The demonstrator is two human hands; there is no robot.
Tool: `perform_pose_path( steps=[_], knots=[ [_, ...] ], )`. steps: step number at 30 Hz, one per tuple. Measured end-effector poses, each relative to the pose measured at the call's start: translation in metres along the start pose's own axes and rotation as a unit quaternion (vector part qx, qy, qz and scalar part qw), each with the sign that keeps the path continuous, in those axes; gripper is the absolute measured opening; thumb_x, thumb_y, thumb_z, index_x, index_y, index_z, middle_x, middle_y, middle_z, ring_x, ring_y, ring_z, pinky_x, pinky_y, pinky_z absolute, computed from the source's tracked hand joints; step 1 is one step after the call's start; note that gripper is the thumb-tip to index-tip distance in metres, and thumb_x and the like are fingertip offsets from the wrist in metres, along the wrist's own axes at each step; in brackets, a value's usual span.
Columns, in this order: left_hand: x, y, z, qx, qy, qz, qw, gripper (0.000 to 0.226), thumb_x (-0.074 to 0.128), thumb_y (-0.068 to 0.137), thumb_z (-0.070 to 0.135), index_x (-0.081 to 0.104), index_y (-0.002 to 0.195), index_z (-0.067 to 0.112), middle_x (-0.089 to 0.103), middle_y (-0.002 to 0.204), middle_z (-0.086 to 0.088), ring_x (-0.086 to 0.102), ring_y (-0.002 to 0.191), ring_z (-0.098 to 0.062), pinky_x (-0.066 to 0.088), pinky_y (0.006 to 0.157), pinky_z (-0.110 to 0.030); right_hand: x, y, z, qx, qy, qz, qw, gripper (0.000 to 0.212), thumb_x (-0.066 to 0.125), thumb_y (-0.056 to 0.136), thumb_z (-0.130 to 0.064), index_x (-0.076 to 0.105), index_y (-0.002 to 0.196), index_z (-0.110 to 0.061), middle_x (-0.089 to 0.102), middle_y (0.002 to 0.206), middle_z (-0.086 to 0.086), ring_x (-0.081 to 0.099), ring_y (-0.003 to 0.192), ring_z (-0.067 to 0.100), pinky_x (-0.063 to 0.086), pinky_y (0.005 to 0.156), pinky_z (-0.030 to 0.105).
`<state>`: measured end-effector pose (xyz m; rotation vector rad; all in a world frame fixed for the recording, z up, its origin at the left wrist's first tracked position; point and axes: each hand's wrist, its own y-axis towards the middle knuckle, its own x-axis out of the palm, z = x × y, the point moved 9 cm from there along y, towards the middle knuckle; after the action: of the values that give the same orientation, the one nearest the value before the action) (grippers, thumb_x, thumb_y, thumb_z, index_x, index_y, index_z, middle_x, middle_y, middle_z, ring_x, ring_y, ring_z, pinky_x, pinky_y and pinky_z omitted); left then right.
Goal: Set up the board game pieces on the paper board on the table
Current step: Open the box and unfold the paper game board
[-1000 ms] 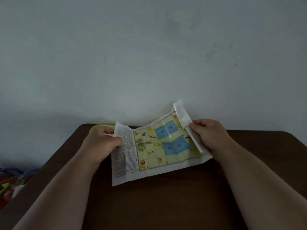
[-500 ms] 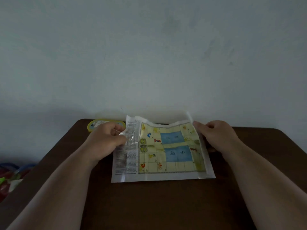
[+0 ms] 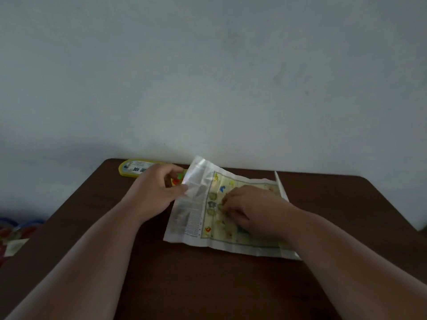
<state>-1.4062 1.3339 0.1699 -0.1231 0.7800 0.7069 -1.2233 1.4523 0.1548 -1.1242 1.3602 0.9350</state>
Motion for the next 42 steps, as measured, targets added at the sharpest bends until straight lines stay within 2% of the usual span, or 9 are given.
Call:
perform_pose_path(
  steps=[5, 10, 16, 21, 26, 31, 34, 37, 42],
  knots=[
    [-0.005, -0.030, 0.057, 0.142, 0.167, 0.109, 0.969, 0.013, 0.067, 0.093, 0.033, 0.072, 0.104, 0.028, 0.061, 0.102, 0.010, 0.060, 0.097, -0.014, 0.052, 0.085, -0.038, 0.001, -0.010, 0.003, 0.088, -0.052, -0.060, 0.993, 0.042, 0.043, 0.100, -0.037, 0.069, 0.132, -0.038, 0.057, 0.139, -0.005, 0.059, 0.126, 0.024, 0.054, 0.100, 0.048],
    [0.060, -0.062, 0.091, 0.241, 0.221, -0.038, 0.944, 0.024, 0.056, 0.096, 0.045, 0.074, 0.101, 0.031, 0.067, 0.102, 0.011, 0.063, 0.100, -0.016, 0.050, 0.087, -0.041, -0.006, -0.020, 0.019, 0.173, -0.078, -0.055, 0.980, 0.033, 0.051, 0.097, -0.025, 0.073, 0.121, -0.029, 0.061, 0.123, 0.006, 0.066, 0.109, 0.032, 0.058, 0.087, 0.045],
    [0.082, -0.068, 0.069, 0.163, 0.252, -0.170, 0.939, 0.057, 0.060, 0.085, 0.077, 0.066, 0.131, 0.044, 0.051, 0.127, 0.023, 0.042, 0.121, -0.005, 0.034, 0.111, -0.038, -0.012, -0.040, 0.028, 0.216, -0.091, -0.065, 0.970, 0.024, 0.054, 0.100, -0.030, 0.061, 0.078, -0.022, 0.064, 0.088, 0.001, 0.063, 0.075, 0.019, 0.051, 0.064, 0.033],
    [0.072, -0.058, 0.052, 0.146, 0.270, -0.221, 0.926, 0.057, 0.068, 0.084, 0.071, 0.059, 0.138, 0.054, 0.041, 0.150, 0.031, 0.027, 0.146, -0.005, 0.021, 0.121, -0.045, -0.021, -0.053, 0.026, 0.207, -0.096, -0.078, 0.970, 0.050, 0.053, 0.095, -0.073, 0.070, 0.095, -0.026, 0.063, 0.095, -0.005, 0.061, 0.089, 0.015, 0.058, 0.078, 0.041],
    [0.064, -0.048, 0.046, 0.144, 0.293, -0.234, 0.916, 0.045, 0.067, 0.092, 0.061, 0.059, 0.136, 0.062, 0.030, 0.163, 0.025, 0.018, 0.153, -0.013, 0.016, 0.123, -0.051, -0.015, -0.055, 0.009, 0.100, -0.067, -0.052, 0.991, 0.060, 0.056, 0.094, -0.073, 0.059, 0.143, -0.039, 0.053, 0.144, -0.008, 0.047, 0.135, 0.017, 0.044, 0.111, 0.044],
    [0.055, -0.050, 0.054, 0.193, 0.299, -0.152, 0.922, 0.034, 0.064, 0.098, 0.034, 0.069, 0.125, 0.055, 0.046, 0.147, 0.029, 0.026, 0.143, -0.006, 0.018, 0.115, -0.041, -0.003, -0.060, 0.018, 0.157, -0.031, -0.045, 0.986, 0.064, 0.051, 0.091, -0.078, 0.055, 0.145, -0.043, 0.053, 0.140, -0.009, 0.047, 0.134, 0.017, 0.050, 0.103, 0.046],
    [0.061, -0.056, 0.052, 0.180, 0.283, -0.165, 0.928, 0.027, 0.059, 0.096, 0.057, 0.071, 0.119, 0.051, 0.053, 0.133, 0.030, 0.035, 0.133, -0.002, 0.023, 0.113, -0.041, -0.003, -0.061, 0.022, 0.185, -0.046, -0.035, 0.981, 0.064, 0.049, 0.090, -0.080, 0.057, 0.141, -0.042, 0.055, 0.133, -0.006, 0.050, 0.127, 0.019, 0.053, 0.097, 0.045],
    [0.053, -0.054, 0.041, 0.153, 0.289, -0.149, 0.933, 0.044, 0.057, 0.083, 0.078, 0.072, 0.111, 0.047, 0.055, 0.124, 0.029, 0.037, 0.126, 0.000, 0.024, 0.115, -0.043, -0.001, -0.060, 0.025, 0.201, -0.042, -0.043, 0.978, 0.063, 0.049, 0.089, -0.082, 0.057, 0.139, -0.044, 0.055, 0.130, -0.006, 0.051, 0.124, 0.017, 0.053, 0.095, 0.044],
    [0.025, -0.051, 0.024, 0.128, 0.285, -0.109, 0.944, 0.023, 0.072, 0.078, 0.058, 0.071, 0.094, 0.042, 0.057, 0.116, 0.028, 0.040, 0.125, -0.003, 0.025, 0.113, -0.042, 0.000, -0.063, 0.031, 0.222, -0.043, -0.037, 0.973, 0.063, 0.046, 0.088, -0.084, 0.058, 0.135, -0.044, 0.054, 0.125, -0.007, 0.051, 0.121, 0.017, 0.056, 0.092, 0.044]
  ],
)
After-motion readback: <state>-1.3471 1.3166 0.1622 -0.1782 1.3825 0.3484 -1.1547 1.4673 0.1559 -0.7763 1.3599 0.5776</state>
